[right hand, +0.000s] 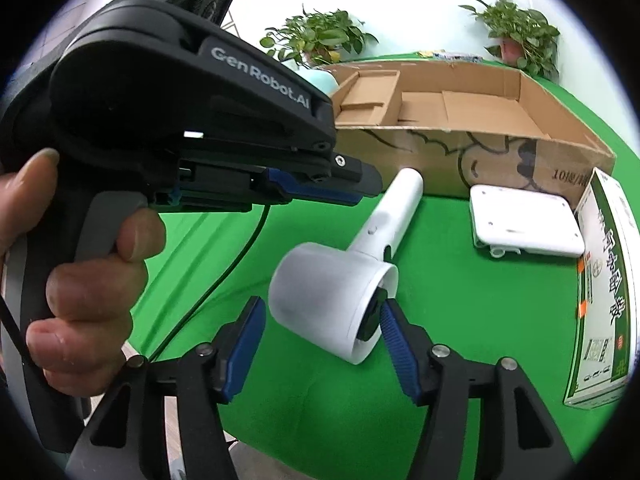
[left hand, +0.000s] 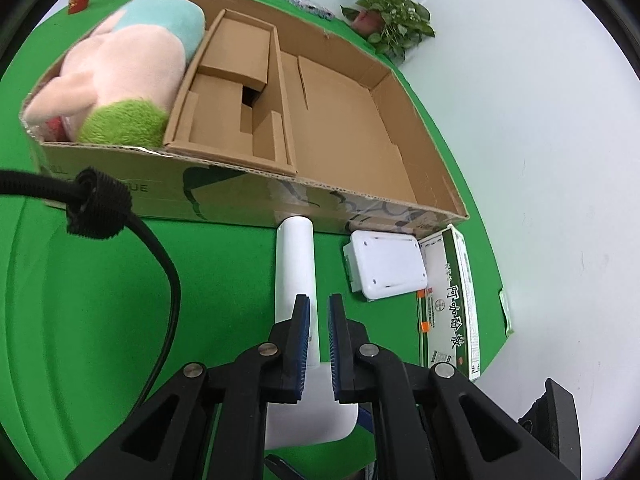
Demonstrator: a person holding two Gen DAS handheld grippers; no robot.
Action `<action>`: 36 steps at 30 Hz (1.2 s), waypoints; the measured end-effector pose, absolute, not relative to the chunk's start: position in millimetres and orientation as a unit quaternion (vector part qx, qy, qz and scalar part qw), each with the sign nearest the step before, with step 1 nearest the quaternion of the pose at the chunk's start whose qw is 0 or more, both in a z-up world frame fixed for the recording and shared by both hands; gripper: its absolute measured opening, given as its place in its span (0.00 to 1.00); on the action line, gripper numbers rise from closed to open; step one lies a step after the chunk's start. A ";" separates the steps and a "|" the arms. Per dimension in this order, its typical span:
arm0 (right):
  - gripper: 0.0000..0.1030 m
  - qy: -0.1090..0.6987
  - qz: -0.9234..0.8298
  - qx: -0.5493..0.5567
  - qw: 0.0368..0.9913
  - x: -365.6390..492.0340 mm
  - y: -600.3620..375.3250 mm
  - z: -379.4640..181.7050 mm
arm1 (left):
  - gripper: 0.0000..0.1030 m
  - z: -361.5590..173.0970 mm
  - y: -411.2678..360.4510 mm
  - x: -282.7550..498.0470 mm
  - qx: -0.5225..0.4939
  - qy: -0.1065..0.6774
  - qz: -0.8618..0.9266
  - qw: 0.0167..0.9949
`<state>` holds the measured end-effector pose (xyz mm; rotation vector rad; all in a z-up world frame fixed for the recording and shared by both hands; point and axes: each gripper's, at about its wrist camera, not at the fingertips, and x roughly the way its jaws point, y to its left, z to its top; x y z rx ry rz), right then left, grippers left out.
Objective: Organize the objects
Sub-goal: 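Lift the hair dryer with both grippers and carry it toward the large box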
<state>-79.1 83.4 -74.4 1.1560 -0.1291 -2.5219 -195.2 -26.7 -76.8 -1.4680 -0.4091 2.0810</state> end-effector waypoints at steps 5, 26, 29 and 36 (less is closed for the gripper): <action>0.55 -0.047 -0.896 0.407 0.170 -79.9 86.4 -73.1 | 0.35 -89.0 -13.0 -208.6 -0.577 -0.121 0.752 0.295; 0.48 -0.059 -0.889 0.417 0.178 -83.5 87.2 -73.8 | 0.25 -112.4 -5.5 -229.8 -0.608 -0.069 0.731 0.302; 0.48 -0.057 -0.891 0.415 0.175 -82.5 91.2 -74.8 | 0.25 -108.2 -15.5 -231.3 -0.603 -0.083 0.741 0.284; 0.48 -0.053 -0.893 0.418 0.161 -78.7 100.4 -74.3 | 0.25 -105.3 -29.0 -230.1 -0.606 -0.108 0.740 0.271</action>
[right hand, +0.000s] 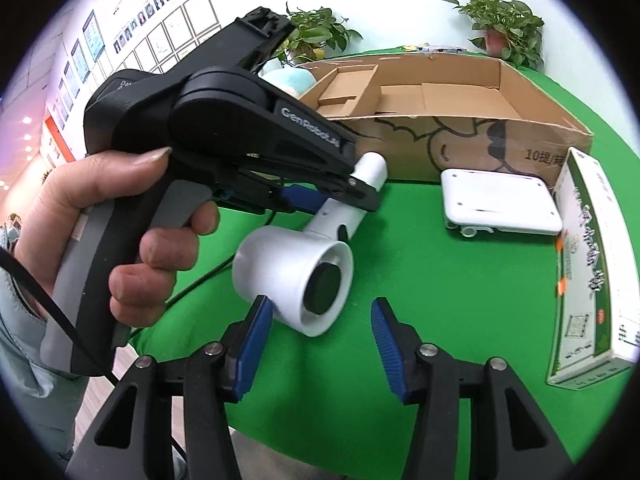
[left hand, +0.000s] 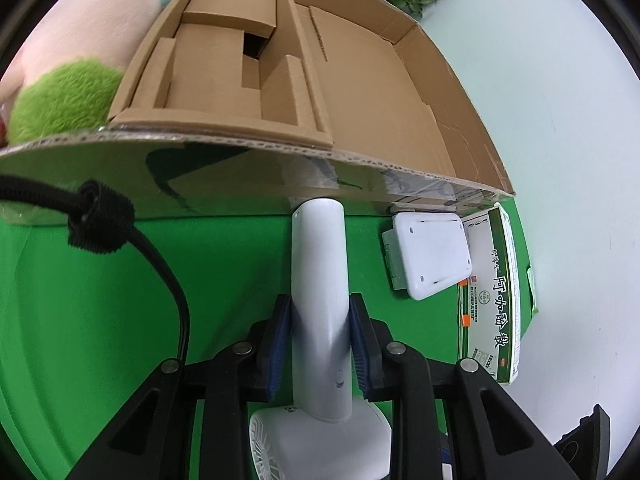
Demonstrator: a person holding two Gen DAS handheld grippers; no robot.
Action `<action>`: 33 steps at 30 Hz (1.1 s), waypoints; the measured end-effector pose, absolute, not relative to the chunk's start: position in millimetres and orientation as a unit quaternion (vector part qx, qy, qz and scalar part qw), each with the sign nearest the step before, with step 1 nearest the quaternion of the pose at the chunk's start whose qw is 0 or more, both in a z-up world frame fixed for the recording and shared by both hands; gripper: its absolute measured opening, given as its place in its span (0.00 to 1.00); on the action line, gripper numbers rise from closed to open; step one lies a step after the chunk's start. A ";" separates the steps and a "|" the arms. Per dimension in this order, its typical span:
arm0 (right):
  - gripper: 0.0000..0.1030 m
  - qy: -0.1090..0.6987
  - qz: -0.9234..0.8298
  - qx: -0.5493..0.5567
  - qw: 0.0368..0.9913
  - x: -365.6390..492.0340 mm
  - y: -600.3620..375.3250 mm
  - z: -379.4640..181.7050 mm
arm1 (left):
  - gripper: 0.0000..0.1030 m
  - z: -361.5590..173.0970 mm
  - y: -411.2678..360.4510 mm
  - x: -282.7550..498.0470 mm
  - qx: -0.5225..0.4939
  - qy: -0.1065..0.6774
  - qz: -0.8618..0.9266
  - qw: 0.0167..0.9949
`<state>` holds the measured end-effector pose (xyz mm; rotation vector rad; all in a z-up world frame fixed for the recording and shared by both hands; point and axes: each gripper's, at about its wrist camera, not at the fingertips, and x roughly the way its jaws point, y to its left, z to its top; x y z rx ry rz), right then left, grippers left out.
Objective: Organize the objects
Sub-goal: 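Lift the hair dryer with both grippers and carry it toward the large box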
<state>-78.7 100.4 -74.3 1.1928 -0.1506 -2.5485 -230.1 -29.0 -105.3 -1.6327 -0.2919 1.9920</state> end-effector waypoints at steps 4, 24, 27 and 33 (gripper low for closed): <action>0.48 -0.058 -0.892 0.420 0.153 -78.0 106.4 -72.0 | 0.25 -105.8 -24.5 -217.2 -0.609 -0.095 0.741 0.268; 0.57 -0.049 -0.896 0.405 0.179 -64.2 111.6 -65.3 | 0.36 -102.7 -38.1 -191.7 -0.631 -0.120 0.730 0.235; 0.72 -0.016 -0.903 0.383 0.196 -60.4 90.9 -60.6 | 0.43 -100.9 -30.8 -200.6 -0.629 -0.107 0.729 0.246; 0.74 -0.012 -0.908 0.373 0.192 -66.3 70.7 -67.9 | 0.52 -93.0 -30.4 -208.7 -0.637 -0.094 0.717 0.267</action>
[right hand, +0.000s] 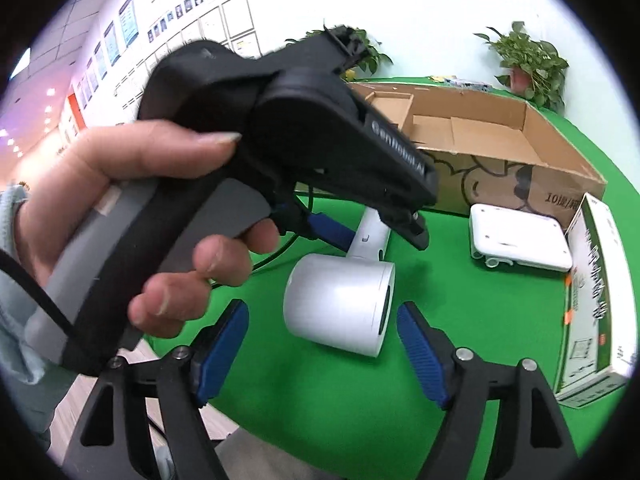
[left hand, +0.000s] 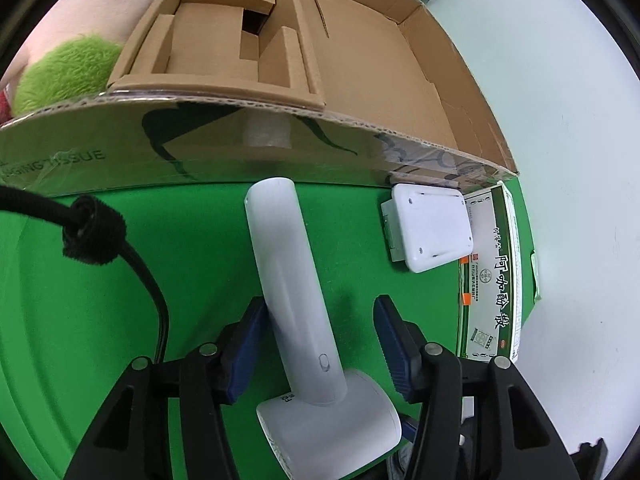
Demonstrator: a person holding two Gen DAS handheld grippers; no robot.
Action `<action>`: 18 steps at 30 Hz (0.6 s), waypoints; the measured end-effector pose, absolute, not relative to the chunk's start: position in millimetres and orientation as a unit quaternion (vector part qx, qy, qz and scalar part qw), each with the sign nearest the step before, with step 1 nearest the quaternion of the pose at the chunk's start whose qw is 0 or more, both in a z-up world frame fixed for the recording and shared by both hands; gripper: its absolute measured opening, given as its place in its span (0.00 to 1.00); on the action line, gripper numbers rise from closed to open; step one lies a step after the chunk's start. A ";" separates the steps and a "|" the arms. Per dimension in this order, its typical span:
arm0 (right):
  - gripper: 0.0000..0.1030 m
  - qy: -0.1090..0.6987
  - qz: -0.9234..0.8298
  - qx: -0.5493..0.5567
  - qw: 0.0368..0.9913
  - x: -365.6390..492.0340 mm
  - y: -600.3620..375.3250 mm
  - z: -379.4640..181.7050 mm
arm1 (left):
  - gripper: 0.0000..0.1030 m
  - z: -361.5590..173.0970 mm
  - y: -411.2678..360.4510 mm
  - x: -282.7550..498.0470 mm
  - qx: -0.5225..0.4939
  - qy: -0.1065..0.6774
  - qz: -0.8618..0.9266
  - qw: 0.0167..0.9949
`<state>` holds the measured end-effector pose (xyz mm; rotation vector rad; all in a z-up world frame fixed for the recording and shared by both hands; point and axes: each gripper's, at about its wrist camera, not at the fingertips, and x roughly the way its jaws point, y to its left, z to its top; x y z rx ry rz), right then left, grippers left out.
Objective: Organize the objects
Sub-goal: 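Lift the hair dryer with both grippers and carry it toward the large box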
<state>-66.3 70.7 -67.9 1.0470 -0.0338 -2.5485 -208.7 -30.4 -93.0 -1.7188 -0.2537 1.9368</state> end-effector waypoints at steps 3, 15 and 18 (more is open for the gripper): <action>0.74 -0.017 -0.907 0.380 0.182 -72.1 72.5 -73.6 | 0.51 -90.2 -36.1 -209.5 -0.633 -0.099 0.717 0.274; 0.59 0.001 -0.900 0.408 0.156 -79.8 63.9 -81.0 | 0.30 -74.9 -62.6 -208.5 -0.618 -0.087 0.729 0.282; 0.58 0.007 -0.902 0.405 0.151 -76.9 63.1 -80.5 | 0.30 -74.5 -54.6 -205.3 -0.620 -0.094 0.727 0.280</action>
